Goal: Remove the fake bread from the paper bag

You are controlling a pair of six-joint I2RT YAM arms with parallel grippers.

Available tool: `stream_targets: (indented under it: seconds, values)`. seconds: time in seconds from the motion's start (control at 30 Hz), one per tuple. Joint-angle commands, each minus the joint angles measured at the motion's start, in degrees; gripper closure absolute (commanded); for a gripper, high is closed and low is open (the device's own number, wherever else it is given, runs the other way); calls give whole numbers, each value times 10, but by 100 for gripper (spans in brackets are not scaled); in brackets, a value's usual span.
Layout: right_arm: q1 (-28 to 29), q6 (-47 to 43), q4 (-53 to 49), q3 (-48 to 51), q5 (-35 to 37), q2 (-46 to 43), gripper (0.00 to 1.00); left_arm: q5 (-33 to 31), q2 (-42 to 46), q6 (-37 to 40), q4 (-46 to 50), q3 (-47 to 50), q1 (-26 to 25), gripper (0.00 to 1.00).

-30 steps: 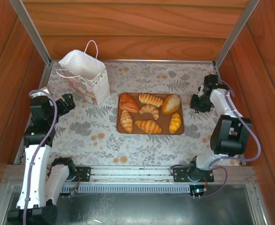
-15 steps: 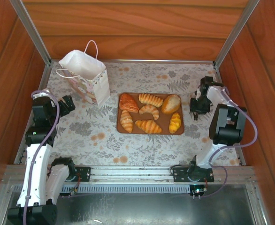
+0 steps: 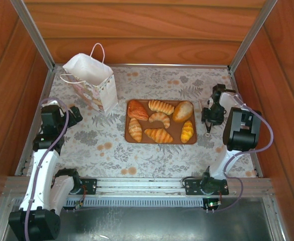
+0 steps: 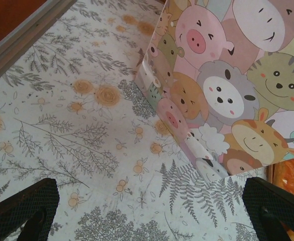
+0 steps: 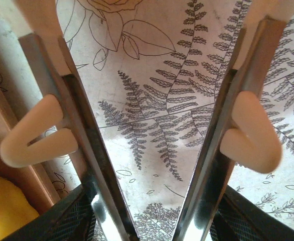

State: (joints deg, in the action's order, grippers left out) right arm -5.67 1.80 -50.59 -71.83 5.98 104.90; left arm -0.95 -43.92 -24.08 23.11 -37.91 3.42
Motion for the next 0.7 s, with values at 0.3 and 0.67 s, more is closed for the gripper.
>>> stream_targets:
  seconds: [0.3,0.67]
  values:
    - [-5,-10,-6,10,-2,-9,39,-4,-4,1,-26,-5,7,0]
    - [-7,8,2,8,-19,23,35,-1,4,8,-28,2,6,0]
